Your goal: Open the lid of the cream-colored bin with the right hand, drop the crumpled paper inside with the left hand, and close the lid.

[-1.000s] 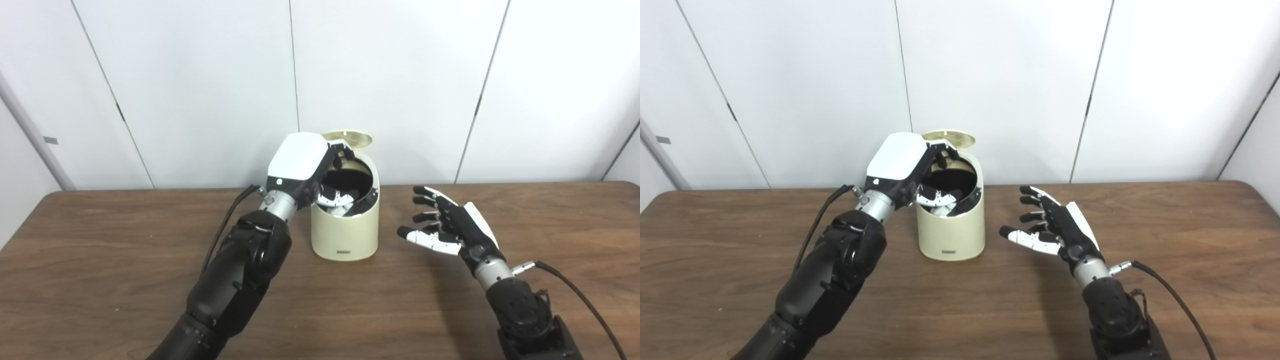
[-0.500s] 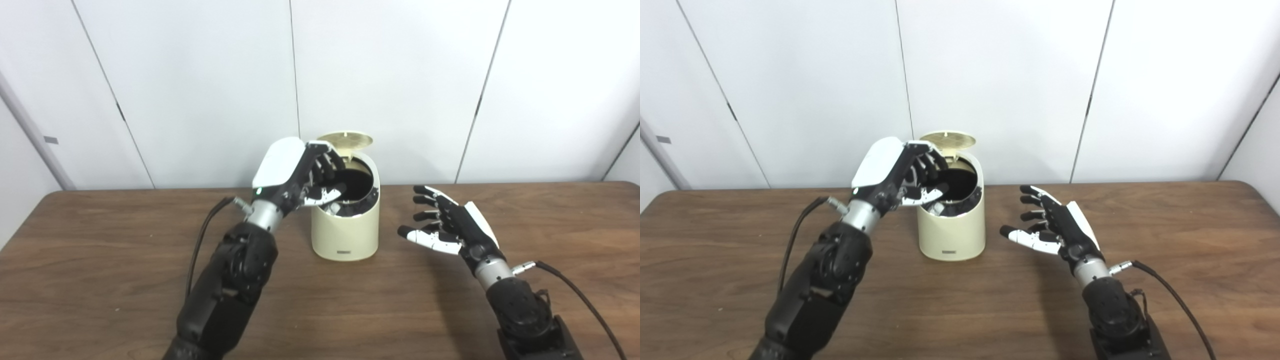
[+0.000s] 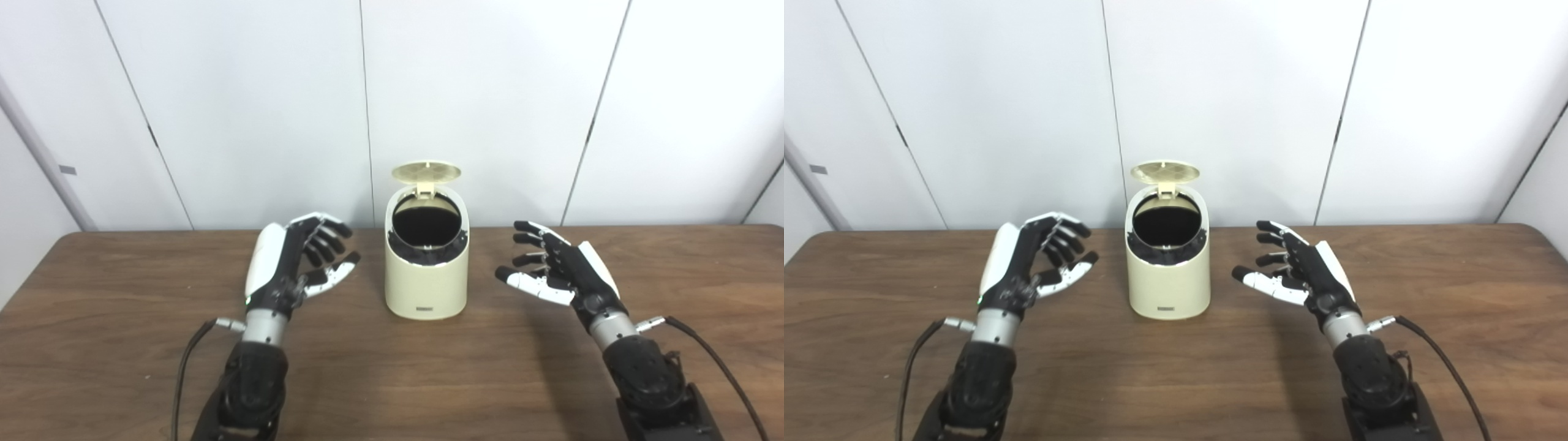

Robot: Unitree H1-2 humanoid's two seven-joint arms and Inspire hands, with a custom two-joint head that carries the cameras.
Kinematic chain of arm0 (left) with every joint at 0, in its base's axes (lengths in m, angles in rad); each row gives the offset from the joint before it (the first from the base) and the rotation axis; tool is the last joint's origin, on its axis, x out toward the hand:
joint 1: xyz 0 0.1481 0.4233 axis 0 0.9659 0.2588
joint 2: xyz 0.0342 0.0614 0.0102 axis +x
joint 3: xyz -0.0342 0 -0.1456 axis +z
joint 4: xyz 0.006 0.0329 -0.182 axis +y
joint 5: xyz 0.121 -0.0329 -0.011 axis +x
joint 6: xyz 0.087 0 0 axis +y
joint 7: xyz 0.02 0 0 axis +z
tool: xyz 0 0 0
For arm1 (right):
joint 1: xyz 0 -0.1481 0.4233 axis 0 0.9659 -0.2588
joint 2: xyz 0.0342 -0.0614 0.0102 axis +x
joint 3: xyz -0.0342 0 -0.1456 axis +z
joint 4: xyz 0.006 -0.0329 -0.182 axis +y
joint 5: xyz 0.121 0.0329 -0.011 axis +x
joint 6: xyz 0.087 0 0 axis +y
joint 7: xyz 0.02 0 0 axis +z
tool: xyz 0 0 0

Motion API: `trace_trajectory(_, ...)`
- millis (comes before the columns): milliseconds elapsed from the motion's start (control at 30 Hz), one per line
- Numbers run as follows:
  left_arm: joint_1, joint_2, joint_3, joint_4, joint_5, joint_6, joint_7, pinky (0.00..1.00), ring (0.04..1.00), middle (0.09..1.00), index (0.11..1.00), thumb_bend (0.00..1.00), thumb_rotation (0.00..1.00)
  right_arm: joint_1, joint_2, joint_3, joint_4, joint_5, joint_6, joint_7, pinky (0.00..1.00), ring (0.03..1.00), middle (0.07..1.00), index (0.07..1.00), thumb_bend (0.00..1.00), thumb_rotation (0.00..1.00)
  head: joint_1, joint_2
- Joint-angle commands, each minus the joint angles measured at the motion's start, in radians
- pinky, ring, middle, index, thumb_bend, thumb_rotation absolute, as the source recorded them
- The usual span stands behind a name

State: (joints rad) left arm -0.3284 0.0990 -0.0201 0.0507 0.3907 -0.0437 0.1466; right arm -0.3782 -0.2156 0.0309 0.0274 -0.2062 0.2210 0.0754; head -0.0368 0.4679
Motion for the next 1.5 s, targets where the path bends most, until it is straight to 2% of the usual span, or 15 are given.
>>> trace_trajectory(0,-0.013,-0.017,0.022,-0.045,-0.063,0.012,-0.002,0.39,0.422,0.509,0.518,0.5,0.0,-0.055,-0.015,-0.012,-0.027,0.013,-0.075,-0.008,0.65,0.745,0.824,0.837,0.55,0.35,-0.001,-0.007)
trace_trajectory(33,-0.007,-0.021,0.028,-0.048,-0.079,0.023,-0.009,0.42,0.487,0.505,0.505,0.51,0.0,-0.057,-0.017,-0.012,-0.025,0.014,-0.083,-0.007,0.67,0.751,0.825,0.836,0.54,0.35,-0.001,-0.01)
trace_trajectory(100,0.006,-0.024,0.034,-0.046,-0.104,0.039,-0.019,0.45,0.549,0.501,0.495,0.51,0.0,-0.067,-0.02,-0.009,-0.028,0.012,-0.098,-0.007,0.68,0.759,0.827,0.835,0.54,0.36,-0.005,-0.025)
trace_trajectory(233,0.019,-0.022,0.034,-0.033,-0.121,0.049,-0.029,0.48,0.573,0.497,0.5,0.51,0.0,-0.085,-0.024,-0.002,-0.039,-0.006,-0.103,-0.008,0.67,0.764,0.831,0.832,0.57,0.42,-0.009,-0.037)
trace_trajectory(300,0.026,-0.019,0.031,-0.024,-0.131,0.046,-0.037,0.5,0.579,0.496,0.502,0.51,0.0,-0.093,-0.024,0.004,-0.049,-0.01,-0.102,-0.004,0.67,0.765,0.833,0.833,0.57,0.41,-0.017,-0.061)
trace_trajectory(333,0.028,-0.017,0.03,-0.021,-0.134,0.045,-0.04,0.51,0.585,0.495,0.502,0.51,0.0,-0.095,-0.024,0.005,-0.051,-0.012,-0.102,-0.003,0.67,0.766,0.834,0.835,0.56,0.4,-0.017,-0.061)
trace_trajectory(500,0.034,-0.009,0.022,0.007,-0.133,0.015,-0.041,0.51,0.589,0.496,0.501,0.51,0.0,-0.108,-0.023,0.014,-0.064,-0.019,-0.101,0.0,0.67,0.786,0.843,0.847,0.56,0.4,-0.023,-0.073)
trace_trajectory(633,0.035,-0.007,0.014,0.011,-0.127,0.025,-0.042,0.5,0.586,0.498,0.497,0.51,0.0,-0.136,-0.04,0.032,-0.064,-0.035,-0.125,0.012,0.69,0.82,0.874,0.86,0.56,0.44,-0.024,-0.073)
trace_trajectory(767,0.034,-0.008,0.012,0.014,-0.13,0.034,-0.042,0.52,0.592,0.497,0.499,0.51,0.0,-0.179,-0.051,0.054,-0.064,-0.058,-0.131,0.024,0.68,0.827,0.888,0.851,0.62,0.45,-0.024,-0.073)
trace_trajectory(833,0.032,-0.009,0.011,0.017,-0.13,0.032,-0.041,0.51,0.587,0.495,0.503,0.51,0.0,-0.193,-0.054,0.061,-0.068,-0.058,-0.123,0.034,0.71,0.84,0.899,0.855,0.64,0.45,-0.025,-0.073)
trace_trajectory(967,0.028,-0.011,0.007,0.017,-0.133,0.034,-0.044,0.5,0.58,0.495,0.503,0.52,0.0,-0.229,-0.067,0.089,-0.108,-0.105,-0.059,0.067,0.79,0.883,0.922,0.881,0.64,0.48,-0.025,-0.073)
trace_trajectory(1167,0.03,-0.016,0.002,0.012,-0.127,0.044,-0.041,0.49,0.573,0.493,0.505,0.52,0.0,-0.272,-0.078,0.112,-0.089,-0.152,-0.074,0.084,0.81,0.896,0.917,0.887,0.66,0.53,-0.024,-0.073)
trace_trajectory(1300,0.032,-0.017,0.0,0.016,-0.126,0.039,-0.04,0.49,0.575,0.495,0.501,0.52,0.0,-0.298,-0.074,0.117,-0.087,-0.16,-0.057,0.097,0.82,0.897,0.909,0.877,0.69,0.51,-0.026,-0.071)
trace_trajectory(1467,0.031,-0.018,-0.005,0.022,-0.129,0.031,-0.041,0.48,0.569,0.495,0.5,0.52,0.0,-0.328,-0.083,0.135,-0.089,-0.173,-0.038,0.135,0.9,0.938,0.932,0.891,0.66,0.52,-0.023,-0.068)
